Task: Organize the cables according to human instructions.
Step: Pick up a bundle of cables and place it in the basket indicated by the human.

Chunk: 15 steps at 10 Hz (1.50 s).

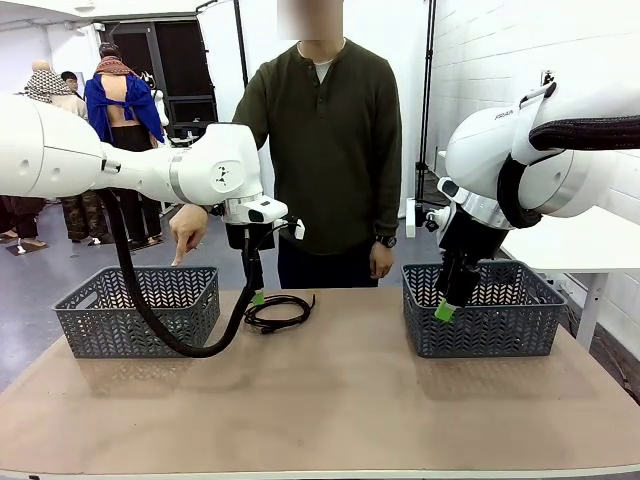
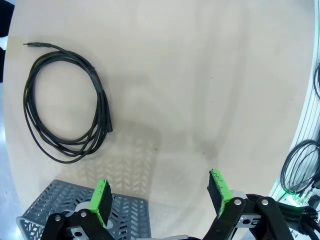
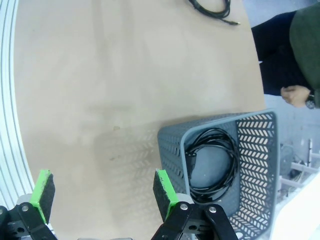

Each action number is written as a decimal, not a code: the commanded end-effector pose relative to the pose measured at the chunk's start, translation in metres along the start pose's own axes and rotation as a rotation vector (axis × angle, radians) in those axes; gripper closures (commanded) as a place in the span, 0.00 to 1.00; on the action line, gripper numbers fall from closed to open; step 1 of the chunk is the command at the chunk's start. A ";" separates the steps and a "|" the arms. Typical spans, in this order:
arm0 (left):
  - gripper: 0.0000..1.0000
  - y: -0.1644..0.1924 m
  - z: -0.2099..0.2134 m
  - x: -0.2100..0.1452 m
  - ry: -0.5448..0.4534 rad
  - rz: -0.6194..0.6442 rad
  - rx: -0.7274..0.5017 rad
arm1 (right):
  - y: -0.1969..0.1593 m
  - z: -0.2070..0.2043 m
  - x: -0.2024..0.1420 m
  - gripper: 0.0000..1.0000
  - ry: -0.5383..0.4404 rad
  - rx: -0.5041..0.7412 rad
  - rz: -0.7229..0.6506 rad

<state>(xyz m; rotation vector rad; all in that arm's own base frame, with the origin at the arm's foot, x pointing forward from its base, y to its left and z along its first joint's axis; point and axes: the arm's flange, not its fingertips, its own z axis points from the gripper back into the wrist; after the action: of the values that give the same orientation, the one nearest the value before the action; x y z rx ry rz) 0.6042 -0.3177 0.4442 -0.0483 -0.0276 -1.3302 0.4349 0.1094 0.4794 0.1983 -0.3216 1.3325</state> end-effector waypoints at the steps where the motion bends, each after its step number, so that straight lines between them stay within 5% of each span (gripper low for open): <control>1: 0.00 -0.007 -0.001 -0.004 0.004 -0.005 0.008 | -0.003 0.000 0.002 0.00 0.007 -0.008 -0.011; 8: 0.00 -0.003 0.000 0.003 -0.002 -0.006 -0.002 | -0.003 0.000 0.002 0.00 0.007 -0.008 -0.011; 12: 0.00 -0.002 -0.030 0.023 -0.078 0.093 0.042 | -0.003 0.000 0.002 0.00 0.007 -0.008 -0.011; 15: 0.00 0.002 -0.058 0.047 -0.035 0.106 0.042 | -0.003 0.000 0.002 0.00 0.007 -0.008 -0.011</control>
<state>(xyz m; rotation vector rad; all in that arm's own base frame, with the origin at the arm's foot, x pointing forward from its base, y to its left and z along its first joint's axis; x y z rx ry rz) 0.6111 -0.3574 0.3886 -0.0718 -0.0825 -1.2454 0.4350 0.1094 0.4794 0.1983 -0.3216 1.3324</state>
